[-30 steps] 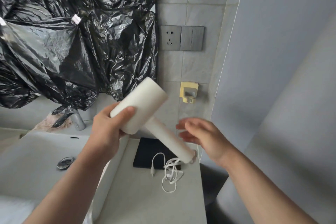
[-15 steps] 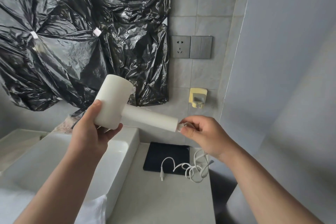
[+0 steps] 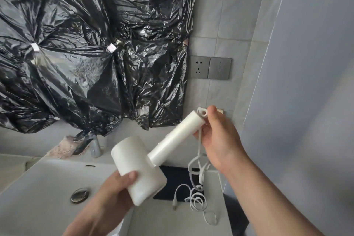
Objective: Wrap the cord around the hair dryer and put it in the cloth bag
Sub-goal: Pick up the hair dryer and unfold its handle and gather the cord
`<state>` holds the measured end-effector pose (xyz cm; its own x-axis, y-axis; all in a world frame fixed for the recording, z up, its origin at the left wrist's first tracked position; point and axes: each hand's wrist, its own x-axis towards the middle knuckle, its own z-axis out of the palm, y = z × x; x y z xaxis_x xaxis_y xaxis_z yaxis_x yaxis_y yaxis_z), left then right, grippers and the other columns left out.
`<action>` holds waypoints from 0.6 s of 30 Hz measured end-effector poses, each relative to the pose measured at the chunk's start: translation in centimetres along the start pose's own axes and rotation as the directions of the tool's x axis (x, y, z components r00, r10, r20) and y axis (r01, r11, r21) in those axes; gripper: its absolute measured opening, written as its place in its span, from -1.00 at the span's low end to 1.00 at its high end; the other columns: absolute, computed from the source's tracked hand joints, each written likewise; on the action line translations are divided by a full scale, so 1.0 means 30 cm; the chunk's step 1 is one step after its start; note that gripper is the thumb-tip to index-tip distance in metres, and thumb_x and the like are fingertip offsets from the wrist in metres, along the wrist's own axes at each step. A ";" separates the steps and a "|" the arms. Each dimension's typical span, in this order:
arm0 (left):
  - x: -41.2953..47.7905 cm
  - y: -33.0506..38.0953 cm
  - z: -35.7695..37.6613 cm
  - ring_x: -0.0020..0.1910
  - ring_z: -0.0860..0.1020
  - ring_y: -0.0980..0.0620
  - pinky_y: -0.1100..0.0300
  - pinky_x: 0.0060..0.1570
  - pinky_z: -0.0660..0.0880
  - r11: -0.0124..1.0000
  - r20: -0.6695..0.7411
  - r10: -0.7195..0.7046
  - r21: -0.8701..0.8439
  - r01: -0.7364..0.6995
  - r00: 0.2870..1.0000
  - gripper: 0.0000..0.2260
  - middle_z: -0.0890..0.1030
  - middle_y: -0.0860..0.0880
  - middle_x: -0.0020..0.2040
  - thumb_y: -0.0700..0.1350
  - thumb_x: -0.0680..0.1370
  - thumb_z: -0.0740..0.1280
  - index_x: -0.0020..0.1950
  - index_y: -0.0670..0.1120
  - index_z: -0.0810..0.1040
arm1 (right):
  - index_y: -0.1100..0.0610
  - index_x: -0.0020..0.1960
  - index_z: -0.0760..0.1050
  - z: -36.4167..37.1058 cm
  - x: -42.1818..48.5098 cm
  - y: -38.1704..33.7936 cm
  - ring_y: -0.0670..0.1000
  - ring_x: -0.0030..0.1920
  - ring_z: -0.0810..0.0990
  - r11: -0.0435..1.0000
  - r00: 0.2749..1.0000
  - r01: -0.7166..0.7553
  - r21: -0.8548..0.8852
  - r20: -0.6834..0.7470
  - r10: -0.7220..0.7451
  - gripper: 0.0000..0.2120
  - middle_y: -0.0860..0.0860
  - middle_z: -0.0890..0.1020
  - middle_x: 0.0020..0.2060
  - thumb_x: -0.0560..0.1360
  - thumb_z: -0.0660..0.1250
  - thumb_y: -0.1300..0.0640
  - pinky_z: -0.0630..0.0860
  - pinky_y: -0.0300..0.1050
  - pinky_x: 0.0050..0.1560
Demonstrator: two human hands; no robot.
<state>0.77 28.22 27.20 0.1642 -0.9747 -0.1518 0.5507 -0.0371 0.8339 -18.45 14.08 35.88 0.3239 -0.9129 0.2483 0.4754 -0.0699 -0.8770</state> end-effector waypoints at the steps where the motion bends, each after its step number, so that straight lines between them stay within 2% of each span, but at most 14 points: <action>1: 0.005 -0.018 -0.002 0.11 0.66 -0.25 -0.12 0.11 0.58 0.999 0.013 0.023 -0.032 -0.023 1.000 -0.10 0.62 -0.30 0.23 0.02 -0.05 0.73 0.25 -0.20 0.61 | 0.00 -0.13 0.67 0.019 -0.003 0.015 0.00 -0.09 0.65 0.998 1.000 -0.007 -0.068 -0.028 0.005 -0.70 -0.01 0.68 -0.17 0.40 0.30 -0.19 0.59 -0.02 -0.08; 3: 0.008 -0.041 0.001 0.10 0.66 -0.24 -0.12 0.10 0.59 0.993 0.027 0.065 -0.096 -0.062 0.998 -0.38 0.63 -0.30 0.22 -0.15 0.13 0.66 0.18 -0.18 0.66 | -0.09 -0.13 0.69 0.053 -0.026 0.037 0.04 -0.06 0.66 0.972 1.000 -0.014 -0.236 -0.009 0.012 -0.66 -0.02 0.68 -0.18 0.43 0.31 -0.30 0.62 0.08 0.03; 4: 0.007 -0.048 0.006 0.08 0.67 -0.24 -0.09 0.03 0.63 0.990 0.026 0.085 -0.117 -0.081 0.996 -0.53 0.63 -0.31 0.21 -0.26 0.26 0.55 0.17 -0.20 0.66 | -0.04 -0.12 0.68 0.068 -0.039 0.047 0.00 -0.08 0.66 0.941 0.999 -0.018 -0.338 0.023 0.027 -0.66 -0.04 0.68 -0.20 0.47 0.29 -0.27 0.62 0.06 0.04; 6: 0.006 -0.065 0.013 0.04 0.68 -0.23 0.00 -0.12 0.67 0.987 0.011 0.091 -0.131 -0.089 0.996 -0.53 0.63 -0.32 0.21 -0.39 0.34 0.39 0.26 -0.24 0.59 | 0.01 -0.05 0.58 0.098 -0.063 0.059 -0.18 -0.18 0.62 0.862 0.995 -0.001 -0.506 0.082 0.050 -0.76 -0.10 0.64 -0.21 0.55 0.27 -0.14 0.57 -0.16 -0.07; 7: 0.005 -0.079 0.013 0.05 0.68 -0.23 0.02 -0.14 0.67 0.985 0.017 0.096 -0.148 -0.092 0.995 -0.49 0.62 -0.33 0.22 -0.37 0.35 0.39 0.31 -0.25 0.54 | 0.00 0.00 0.53 0.110 -0.069 0.064 -0.26 -0.25 0.59 0.845 0.994 0.007 -0.534 0.099 0.054 -0.83 -0.12 0.61 -0.21 0.58 0.27 -0.08 0.52 -0.28 -0.16; 9: -0.010 -0.092 0.024 0.05 0.68 -0.24 0.01 -0.16 0.66 0.985 0.015 0.104 -0.142 -0.100 0.995 -0.32 0.64 -0.31 0.20 -0.25 0.21 0.58 0.32 -0.23 0.51 | 0.00 0.05 0.48 0.125 -0.078 0.060 -0.29 -0.30 0.57 0.848 0.994 0.012 -0.530 0.096 0.046 -0.90 -0.10 0.60 -0.18 0.59 0.26 -0.01 0.47 -0.37 -0.29; 10: -0.020 -0.088 0.031 0.03 0.69 -0.21 0.01 -0.18 0.66 0.988 0.009 0.104 -0.115 -0.102 0.995 -0.16 0.67 -0.28 0.15 -0.16 0.05 0.69 0.30 -0.22 0.52 | -0.01 0.03 0.48 0.133 -0.080 0.053 -0.24 -0.27 0.59 0.848 0.995 0.023 -0.529 0.092 0.030 -0.92 -0.07 0.61 -0.16 0.59 0.27 0.00 0.47 -0.36 -0.30; 12: -0.040 -0.067 0.039 -0.02 0.71 -0.11 0.02 -0.19 0.65 0.991 -0.023 0.120 -0.051 -0.121 0.992 0.01 0.71 -0.20 0.07 0.02 -0.13 0.74 0.27 -0.21 0.52 | -0.01 -0.01 0.48 0.146 -0.084 0.043 -0.10 -0.18 0.62 0.828 0.994 0.066 -0.556 0.108 -0.007 -0.89 0.04 0.65 -0.11 0.56 0.31 -0.04 0.51 -0.28 -0.28; 13: -0.050 -0.051 0.038 0.01 0.70 -0.04 0.04 -0.11 0.62 0.987 -0.086 0.160 0.019 -0.159 0.983 0.03 0.71 -0.15 0.10 0.08 -0.10 0.70 0.30 -0.21 0.50 | -0.01 -0.03 0.49 0.149 -0.084 0.042 -0.03 -0.15 0.64 0.807 0.992 0.092 -0.583 0.125 -0.023 -0.84 0.08 0.67 -0.09 0.51 0.32 -0.08 0.54 -0.19 -0.26; 14: -0.058 -0.029 0.036 0.11 0.64 0.05 0.07 0.05 0.54 0.969 -0.189 0.227 0.136 -0.204 0.955 0.03 0.66 -0.10 0.22 0.17 -0.01 0.62 0.39 -0.18 0.45 | -0.03 -0.05 0.49 0.154 -0.086 0.037 0.03 -0.12 0.65 0.781 0.989 0.116 -0.614 0.142 -0.035 -0.81 0.10 0.67 -0.09 0.46 0.32 -0.12 0.59 -0.08 -0.22; 15: -0.068 0.004 0.038 0.24 0.54 0.10 0.10 0.18 0.43 0.932 -0.289 0.310 0.281 -0.229 0.906 0.03 0.55 -0.05 0.37 0.26 0.07 0.50 0.48 -0.11 0.38 | -0.05 -0.07 0.49 0.157 -0.087 0.034 0.07 -0.10 0.66 0.749 0.986 0.139 -0.648 0.160 -0.045 -0.81 0.09 0.67 -0.10 0.43 0.32 -0.14 0.61 0.04 -0.16; 16: -0.079 0.047 0.046 0.33 0.45 0.12 0.14 0.23 0.35 0.882 -0.315 0.397 0.392 -0.262 0.862 -0.01 0.46 0.02 0.45 0.32 0.13 0.41 0.51 -0.02 0.34 | -0.06 -0.09 0.49 0.161 -0.089 0.031 0.06 -0.12 0.65 0.711 0.982 0.161 -0.684 0.181 -0.047 -0.84 0.07 0.67 -0.14 0.44 0.33 -0.13 0.61 0.07 -0.12; 18: -0.073 0.146 0.089 0.32 0.50 0.13 0.18 0.22 0.40 0.796 -0.148 0.488 0.480 -0.369 0.860 -0.16 0.51 0.08 0.39 0.32 0.22 0.38 0.46 0.04 0.42 | -0.10 -0.11 0.46 0.166 -0.087 0.037 -0.10 -0.22 0.58 0.633 0.972 0.205 -0.747 0.234 -0.039 -0.89 -0.06 0.61 -0.23 0.49 0.36 -0.10 0.53 -0.11 -0.18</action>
<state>0.64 29.61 32.61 0.5307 -0.8242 0.1976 -0.0149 0.2241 0.9745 -14.70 18.38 36.31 0.4873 -0.7903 0.3714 -0.2439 -0.5316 -0.8111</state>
